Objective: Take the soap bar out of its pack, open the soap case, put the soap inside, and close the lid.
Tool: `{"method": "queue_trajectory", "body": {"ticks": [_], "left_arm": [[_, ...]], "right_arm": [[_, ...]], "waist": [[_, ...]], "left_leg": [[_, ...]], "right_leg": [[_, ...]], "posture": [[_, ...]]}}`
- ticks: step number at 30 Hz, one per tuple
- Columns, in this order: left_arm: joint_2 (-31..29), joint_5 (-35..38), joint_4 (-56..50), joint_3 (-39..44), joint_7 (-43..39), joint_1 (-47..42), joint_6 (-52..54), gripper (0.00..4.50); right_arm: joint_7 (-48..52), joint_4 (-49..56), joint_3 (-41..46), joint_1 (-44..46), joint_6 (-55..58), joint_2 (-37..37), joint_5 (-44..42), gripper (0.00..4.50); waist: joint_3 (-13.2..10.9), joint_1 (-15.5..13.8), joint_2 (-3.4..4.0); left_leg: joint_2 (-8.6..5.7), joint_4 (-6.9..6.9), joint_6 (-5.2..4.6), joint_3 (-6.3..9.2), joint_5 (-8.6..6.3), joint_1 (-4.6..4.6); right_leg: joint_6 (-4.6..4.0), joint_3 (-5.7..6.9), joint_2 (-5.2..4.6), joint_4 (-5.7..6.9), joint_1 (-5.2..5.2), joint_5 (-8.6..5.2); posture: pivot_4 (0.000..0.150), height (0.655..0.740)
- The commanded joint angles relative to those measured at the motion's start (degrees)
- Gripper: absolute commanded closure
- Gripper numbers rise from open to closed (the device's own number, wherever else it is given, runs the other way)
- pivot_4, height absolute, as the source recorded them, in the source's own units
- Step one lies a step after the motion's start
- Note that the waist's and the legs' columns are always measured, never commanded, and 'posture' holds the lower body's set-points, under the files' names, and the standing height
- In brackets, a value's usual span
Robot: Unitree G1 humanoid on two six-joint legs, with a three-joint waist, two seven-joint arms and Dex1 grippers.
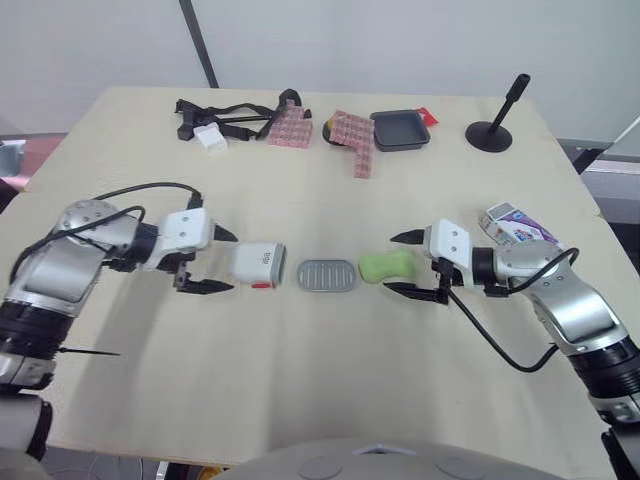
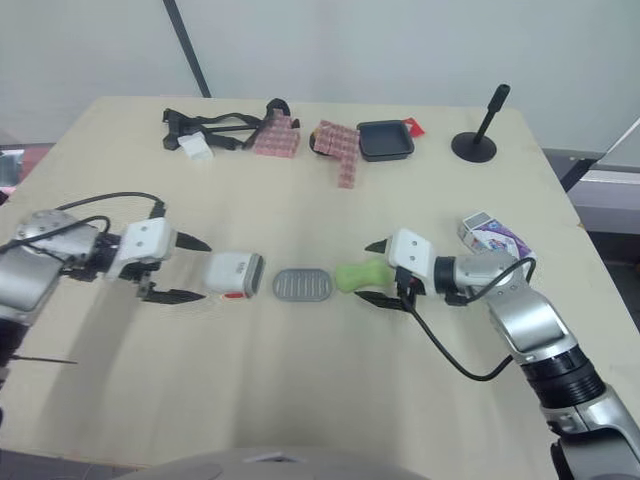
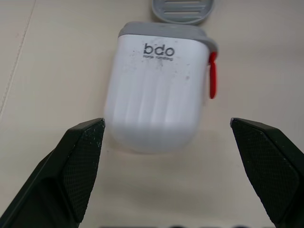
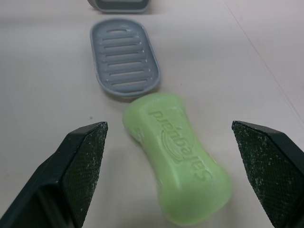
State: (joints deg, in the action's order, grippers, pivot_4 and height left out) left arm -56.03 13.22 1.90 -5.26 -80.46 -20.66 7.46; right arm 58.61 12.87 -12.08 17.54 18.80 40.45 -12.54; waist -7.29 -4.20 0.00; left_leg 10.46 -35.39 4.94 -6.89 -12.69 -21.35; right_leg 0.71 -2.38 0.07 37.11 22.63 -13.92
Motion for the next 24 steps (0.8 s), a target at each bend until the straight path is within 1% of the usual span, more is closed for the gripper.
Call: {"method": "queue_trajectory", "body": {"ticks": [1, 3, 5, 8, 12, 15, 18, 24], "left_arm": [[-0.9, 1.6, -3.0, 2.2, 0.4, 2.4, 1.1, 0.01], [-1.2, 1.8, -4.0, 3.0, 0.7, 3.7, 0.9, 0.01], [-1.1, 3.2, -4.9, 5.5, 2.0, 3.8, 1.1, 0.01], [-0.1, 8.0, -8.0, 9.0, 3.7, 3.4, 4.9, 0.01], [5.5, 12.2, -10.9, 13.1, 6.8, 8.0, 1.7, 0.01], [7.2, 13.9, -11.8, 14.0, 7.2, 11.3, 2.7, 0.01], [8.0, 12.7, -11.6, 14.1, 6.2, 15.2, -1.3, 0.01], [7.9, 11.4, -10.7, 14.1, 7.3, 16.6, -3.6, 0.01]], "right_arm": [[1.2, 1.5, -0.4, 1.6, -0.5, 1.1, 1.1, 0.00], [1.2, 0.5, -1.2, 2.6, -0.5, 1.2, 2.2, 0.00], [1.6, -0.5, -2.4, 4.3, 0.1, 1.1, 3.6, 0.00], [2.7, -1.2, -4.4, 6.2, 1.0, 1.7, 5.6, 0.00], [2.7, -0.3, -7.3, 9.2, 6.3, 1.9, 8.2, 0.00], [2.9, 0.7, -8.5, 10.7, 7.2, 1.7, 9.4, 0.00], [3.8, 3.0, -11.9, 14.5, 11.3, 2.0, 12.6, 0.00], [6.4, 3.2, -15.9, 18.7, 12.9, 2.0, 15.3, 0.00]], "waist": [[0.0, -0.1, 0.00], [0.0, -0.1, 0.00], [0.0, -0.1, 0.00], [0.0, 0.0, -0.01], [0.0, 0.0, 0.03], [0.0, 0.1, 0.01], [0.0, 0.2, 0.01], [0.0, -0.3, 0.00]], "left_leg": [[0.00, 0.02, 0.00, 0.00, 0.00, 0.01], [0.01, 0.03, 0.01, 0.00, 0.00, 0.02], [0.01, 0.02, 0.00, 0.01, 0.01, 0.01], [0.00, 0.02, 0.04, 0.01, 0.03, -0.02], [-0.03, 0.06, 0.04, -0.01, 0.03, -0.02], [0.02, 0.07, 0.06, -0.02, 0.02, -0.05], [0.04, 0.06, 0.07, -0.01, 0.03, -0.04], [0.03, 0.05, 0.08, 0.00, 0.05, 0.19]], "right_leg": [[0.00, 0.00, 0.00, 0.00, -0.01, 0.00], [0.00, 0.01, 0.00, 0.00, 0.00, 0.00], [0.00, 0.02, 0.01, 0.01, 0.01, 0.00], [0.00, 0.03, 0.02, 0.04, 0.06, 0.00], [0.00, -0.01, 0.01, 0.03, 0.01, 0.00], [0.00, -0.01, 0.08, 0.13, 0.04, 0.00], [0.00, 0.00, 0.08, 0.08, 0.05, 0.00], [0.00, 0.02, 0.03, 0.07, 0.07, 0.00]], "posture": [[0.150, 0.7400], [0.150, 0.7400], [0.150, 0.7400], [0.150, 0.7400], [0.150, 0.7400], [0.150, 0.7400], [0.150, 0.7400], [0.150, 0.7400]]}}
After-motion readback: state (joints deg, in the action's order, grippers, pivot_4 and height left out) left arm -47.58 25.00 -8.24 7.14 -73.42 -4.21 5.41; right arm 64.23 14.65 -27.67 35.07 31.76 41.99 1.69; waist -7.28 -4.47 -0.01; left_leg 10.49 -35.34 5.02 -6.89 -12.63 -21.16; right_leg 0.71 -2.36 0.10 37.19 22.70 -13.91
